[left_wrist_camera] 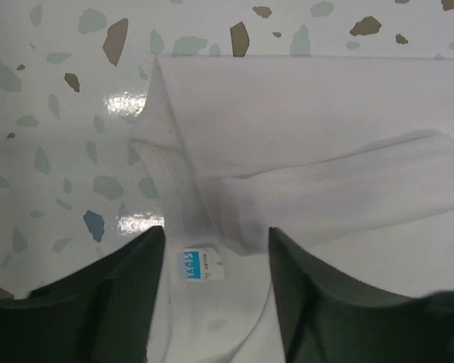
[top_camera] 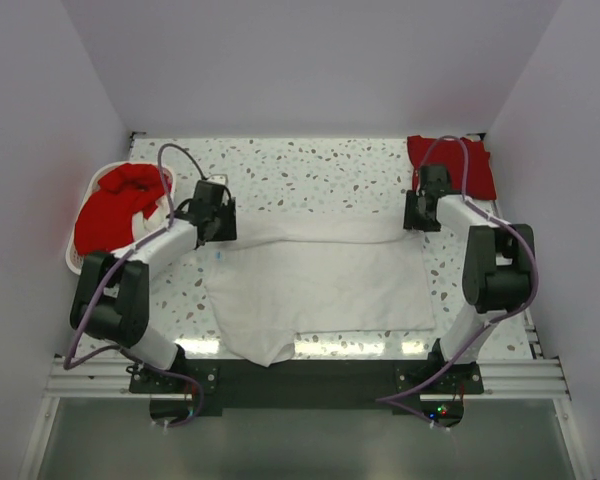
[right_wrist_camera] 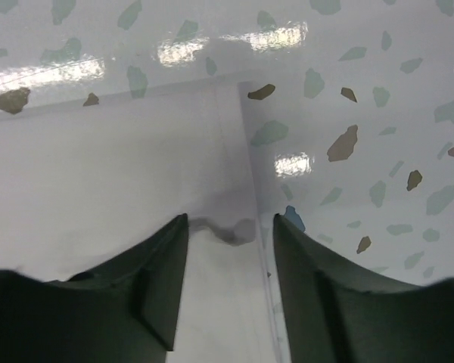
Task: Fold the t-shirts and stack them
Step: Fold the tshirt
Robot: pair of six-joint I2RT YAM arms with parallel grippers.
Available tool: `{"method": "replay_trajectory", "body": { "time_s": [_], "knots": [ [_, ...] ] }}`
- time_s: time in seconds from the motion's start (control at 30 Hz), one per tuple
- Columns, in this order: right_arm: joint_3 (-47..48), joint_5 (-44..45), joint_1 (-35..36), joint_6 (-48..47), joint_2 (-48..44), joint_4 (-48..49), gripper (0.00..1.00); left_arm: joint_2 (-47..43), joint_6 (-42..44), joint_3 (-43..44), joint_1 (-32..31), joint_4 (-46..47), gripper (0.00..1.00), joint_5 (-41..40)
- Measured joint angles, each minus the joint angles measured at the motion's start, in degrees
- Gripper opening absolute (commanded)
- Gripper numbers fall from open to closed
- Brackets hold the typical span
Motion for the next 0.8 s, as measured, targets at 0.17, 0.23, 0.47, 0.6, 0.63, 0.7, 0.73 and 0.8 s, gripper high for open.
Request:
{"method": "replay_trajectory", "body": {
  "time_s": [0.17,0.23,0.47,0.6,0.63,0.7,0.73,0.8],
  "knots": [
    [2.8,-3.9,0.3,2.1,-4.9,-4.9,0.78,-11.3,-0.4,-5.1,0.0,0.1,0.96,0.6],
    [3.3,-6.8,1.3,2.5,-8.1,-5.2,0.8,-16.1,-0.5,-6.7,0.0,0.3,0.97,0.9],
    [8.9,-21.2,13.7,3.3,-9.7,-2.3,0.8,-28.8,-0.5,-11.6,0.0,2.8,1.0,0.5],
    [15.2,-29.6,20.9,5.7,-1.2,2.3,0.78,-29.8,-0.4,-14.2,0.0,5.4,1.0,-1.1],
    [16.8,-31.1,22.1,6.4,1.5,3.4,0.77,-29.7,-0.4,-14.9,0.0,5.7,1.0,-1.4],
    [19.8,-33.9,24.1,7.9,7.1,6.0,0.76,-29.5,-0.4,-15.7,0.0,5.8,1.0,-1.9],
    [21.1,-35.3,24.8,8.8,9.7,6.9,0.76,-29.4,-0.4,-15.8,0.0,5.9,1.0,-2.0],
    [23.3,-37.4,25.9,10.7,14.7,8.9,0.75,-29.3,-0.4,-15.8,0.0,6.1,1.0,-2.4]
  ]
}}
